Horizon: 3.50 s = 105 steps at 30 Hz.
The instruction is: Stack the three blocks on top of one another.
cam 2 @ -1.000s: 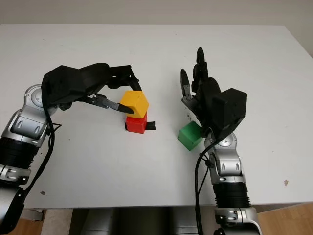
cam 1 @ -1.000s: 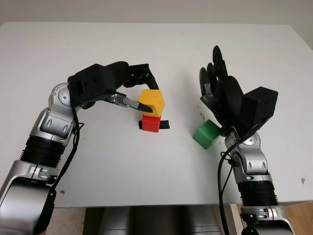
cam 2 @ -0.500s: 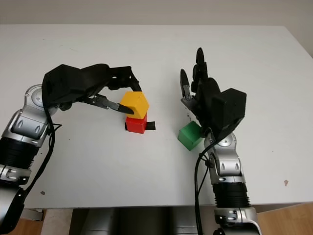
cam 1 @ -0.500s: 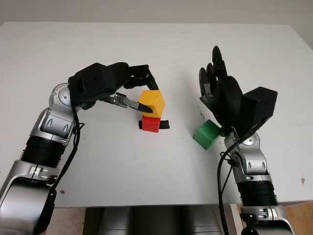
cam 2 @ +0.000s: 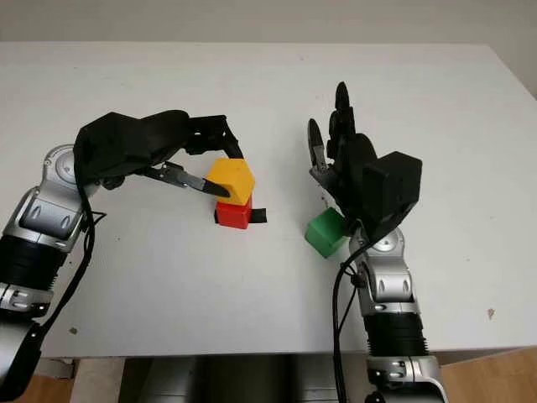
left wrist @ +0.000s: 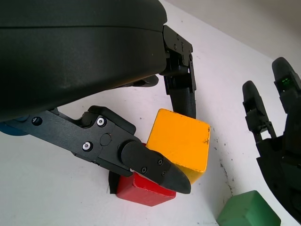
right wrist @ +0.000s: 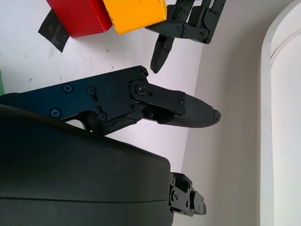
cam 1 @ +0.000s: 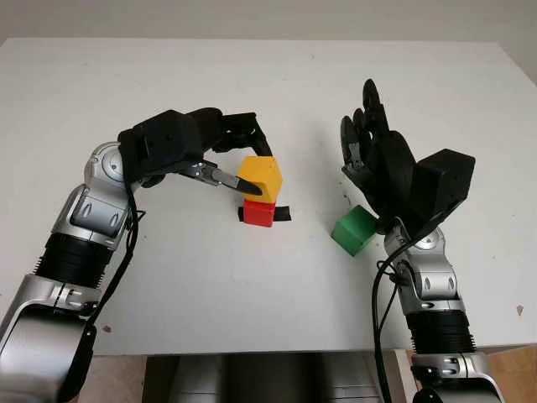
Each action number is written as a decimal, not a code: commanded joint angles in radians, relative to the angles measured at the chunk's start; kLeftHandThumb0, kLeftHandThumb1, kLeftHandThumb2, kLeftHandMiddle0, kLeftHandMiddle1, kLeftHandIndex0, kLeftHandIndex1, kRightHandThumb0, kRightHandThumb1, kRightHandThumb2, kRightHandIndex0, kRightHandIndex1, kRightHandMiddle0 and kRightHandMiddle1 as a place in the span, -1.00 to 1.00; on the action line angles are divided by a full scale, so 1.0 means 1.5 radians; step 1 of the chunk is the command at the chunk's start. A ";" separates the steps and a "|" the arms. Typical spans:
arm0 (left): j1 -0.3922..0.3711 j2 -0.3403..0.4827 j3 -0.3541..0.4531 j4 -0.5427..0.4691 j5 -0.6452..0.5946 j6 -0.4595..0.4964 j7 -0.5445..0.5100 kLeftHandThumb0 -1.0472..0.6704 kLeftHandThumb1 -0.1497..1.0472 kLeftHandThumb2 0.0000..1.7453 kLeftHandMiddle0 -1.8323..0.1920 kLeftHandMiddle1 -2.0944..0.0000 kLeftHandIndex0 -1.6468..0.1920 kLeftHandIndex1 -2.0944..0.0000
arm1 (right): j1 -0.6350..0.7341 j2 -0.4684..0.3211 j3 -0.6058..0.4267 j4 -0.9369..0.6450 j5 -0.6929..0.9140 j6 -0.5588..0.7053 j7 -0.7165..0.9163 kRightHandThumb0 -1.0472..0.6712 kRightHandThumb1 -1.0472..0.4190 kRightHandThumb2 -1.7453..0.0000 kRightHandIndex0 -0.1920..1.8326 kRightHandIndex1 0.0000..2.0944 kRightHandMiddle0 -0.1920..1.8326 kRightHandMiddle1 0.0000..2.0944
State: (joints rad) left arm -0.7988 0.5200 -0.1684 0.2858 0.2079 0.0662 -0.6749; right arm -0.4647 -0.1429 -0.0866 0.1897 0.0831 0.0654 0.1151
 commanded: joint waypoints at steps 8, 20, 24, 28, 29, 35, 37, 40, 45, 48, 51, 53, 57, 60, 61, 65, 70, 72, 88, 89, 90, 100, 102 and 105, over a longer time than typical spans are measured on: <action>-0.004 0.020 -0.012 -0.047 0.020 0.028 -0.014 -0.37 1.00 -0.91 0.60 0.96 0.56 -0.64 | -0.001 0.003 0.001 -0.001 -0.001 -0.013 0.001 -0.47 -1.00 0.27 -1.00 -1.00 -1.00 -1.00; 0.010 0.016 -0.009 -0.068 0.016 0.041 -0.007 -0.36 0.99 -0.93 0.59 0.95 0.52 -0.64 | 0.001 0.004 -0.002 -0.001 0.004 -0.014 0.005 -0.48 -1.00 0.28 -1.00 -1.00 -1.00 -1.00; 0.011 0.016 -0.013 -0.067 0.021 0.041 -0.004 -0.37 0.99 -0.94 0.59 0.95 0.52 -0.65 | 0.001 0.004 -0.002 0.000 0.004 -0.015 0.004 -0.48 -1.00 0.29 -1.00 -1.00 -1.00 -1.00; 0.011 0.015 -0.015 -0.066 0.023 0.040 0.000 -0.38 0.99 -0.94 0.59 0.95 0.52 -0.64 | 0.002 0.004 -0.003 0.001 0.005 -0.018 0.005 -0.48 -1.00 0.28 -1.00 -1.00 -1.00 -1.00; 0.011 0.014 -0.015 -0.065 0.022 0.041 0.001 -0.38 1.00 -0.94 0.59 0.95 0.52 -0.63 | 0.002 0.004 -0.003 0.002 0.005 -0.018 0.005 -0.48 -1.00 0.28 -1.00 -1.00 -1.00 -1.00; 0.009 0.010 -0.020 -0.056 0.028 0.041 0.010 -0.40 1.00 -0.94 0.57 0.94 0.52 -0.62 | 0.002 0.002 -0.002 -0.006 0.001 -0.007 0.000 -0.49 -1.00 0.29 -1.00 -1.00 -1.00 -1.00; 0.008 0.009 -0.021 -0.052 0.030 0.041 0.012 -0.41 0.99 -0.94 0.57 0.94 0.52 -0.62 | 0.003 0.001 -0.003 -0.005 0.000 -0.010 -0.002 -0.49 -1.00 0.30 -1.00 -1.00 -1.00 -1.00; 0.009 0.008 -0.020 -0.046 0.026 0.034 0.015 -0.40 0.99 -0.94 0.57 0.94 0.51 -0.62 | 0.003 -0.001 -0.002 -0.009 0.000 -0.007 -0.001 -0.49 -1.00 0.30 -1.00 -1.00 -1.00 -1.00; 0.005 0.005 -0.020 -0.040 0.022 0.038 0.009 -0.44 0.99 -0.94 0.59 0.95 0.57 -0.53 | 0.000 -0.001 -0.001 -0.007 -0.002 -0.008 -0.001 -0.49 -1.00 0.30 -1.00 -1.00 -1.00 -1.00; 0.001 0.007 -0.023 -0.039 0.020 0.050 -0.004 -0.52 1.00 -0.91 0.65 0.97 0.72 -0.15 | -0.002 -0.001 -0.001 -0.008 -0.003 -0.007 -0.001 -0.49 -1.00 0.30 -1.00 -1.00 -1.00 -1.00; 0.000 0.005 -0.020 -0.040 0.013 0.058 -0.011 -0.56 1.00 -0.91 0.68 0.96 0.74 0.08 | -0.002 0.000 -0.001 -0.010 -0.001 0.000 -0.002 -0.50 -1.00 0.30 -1.00 -1.00 -1.00 -1.00; 0.001 0.005 -0.019 -0.040 0.008 0.058 -0.015 -0.57 1.00 -0.92 0.69 0.96 0.74 0.14 | -0.002 0.001 -0.002 -0.010 0.000 -0.001 -0.002 -0.49 -1.00 0.30 -1.00 -1.00 -1.00 -1.00; 0.002 0.004 -0.016 -0.038 -0.003 0.052 -0.016 -0.58 1.00 -0.92 0.67 0.95 0.80 0.18 | -0.001 -0.002 0.000 -0.006 -0.005 -0.011 0.000 -0.48 -1.00 0.29 -1.00 -1.00 -1.00 -1.00; 0.004 0.006 -0.016 -0.042 -0.006 0.059 -0.016 -0.59 1.00 -0.93 0.66 0.95 0.83 0.27 | 0.000 -0.002 0.000 -0.004 -0.006 -0.015 0.001 -0.47 -1.00 0.28 -1.00 -1.00 -1.00 -1.00; 0.004 0.006 -0.016 -0.042 -0.008 0.064 -0.016 -0.59 1.00 -0.93 0.67 0.95 0.83 0.28 | 0.000 -0.002 0.000 -0.002 -0.005 -0.016 0.002 -0.47 -1.00 0.28 -1.00 -1.00 -1.00 -1.00; 0.003 0.008 -0.019 -0.055 -0.009 0.088 -0.025 -0.63 1.00 -0.92 0.83 0.96 0.81 0.62 | -0.002 -0.001 -0.003 0.002 -0.003 -0.018 0.003 -0.47 -1.00 0.28 -1.00 -1.00 -1.00 -1.00; 0.014 0.010 -0.011 -0.080 -0.025 0.102 -0.034 -0.64 1.00 -0.91 0.88 0.95 0.85 0.87 | -0.001 -0.001 -0.004 0.000 0.001 -0.013 0.004 -0.48 -1.00 0.28 -1.00 -1.00 -1.00 -1.00; 0.022 0.008 -0.001 -0.092 -0.038 0.111 -0.031 -0.66 1.00 -0.88 0.89 0.95 0.86 0.90 | -0.001 -0.002 -0.003 -0.001 0.001 -0.014 0.006 -0.48 -1.00 0.28 -1.00 -1.00 -1.00 -1.00; 0.116 -0.030 0.207 -0.183 -0.190 0.153 0.148 -0.76 1.00 -0.47 0.92 0.94 0.92 0.95 | -0.013 -0.024 -0.012 -0.014 0.008 -0.006 0.028 -0.51 -1.00 0.32 -1.00 -1.00 -1.00 -1.00; 0.124 -0.040 0.223 -0.182 -0.204 0.145 0.163 -0.75 1.00 -0.48 0.94 0.95 0.94 0.95 | -0.017 -0.030 -0.012 -0.018 0.006 -0.002 0.030 -0.52 -1.00 0.32 -1.00 -1.00 -1.00 -1.00; 0.134 -0.051 0.238 -0.182 -0.217 0.138 0.179 -0.74 1.00 -0.49 0.95 0.95 0.94 0.96 | -0.020 -0.035 -0.014 -0.018 0.006 -0.003 0.034 -0.52 -1.00 0.32 -1.00 -1.00 -1.00 -1.00; 0.241 -0.129 0.296 -0.220 -0.309 0.102 0.251 -0.70 1.00 -0.53 1.00 1.00 1.00 1.00 | -0.057 -0.145 -0.012 -0.033 -0.004 0.005 0.141 -0.51 -1.00 0.43 -0.94 -0.97 -0.94 -0.97; 0.264 -0.132 0.295 -0.225 -0.309 0.083 0.252 -0.70 1.00 -0.50 1.00 1.00 1.00 1.00 | -0.062 -0.173 -0.008 -0.036 -0.019 0.008 0.157 -0.54 -1.00 0.49 -0.90 -0.94 -0.89 -0.94; 0.299 -0.145 0.294 -0.231 -0.306 0.059 0.265 -0.69 1.00 -0.47 1.00 1.00 1.00 1.00 | -0.068 -0.208 -0.010 -0.044 -0.022 0.019 0.186 -0.59 -1.00 0.66 -0.82 -0.91 -0.82 -0.91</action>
State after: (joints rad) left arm -0.3758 0.3154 0.2662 -0.0375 -0.2454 0.1694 -0.2840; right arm -0.5499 -0.4302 -0.0991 0.1505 0.0491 0.0885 0.3834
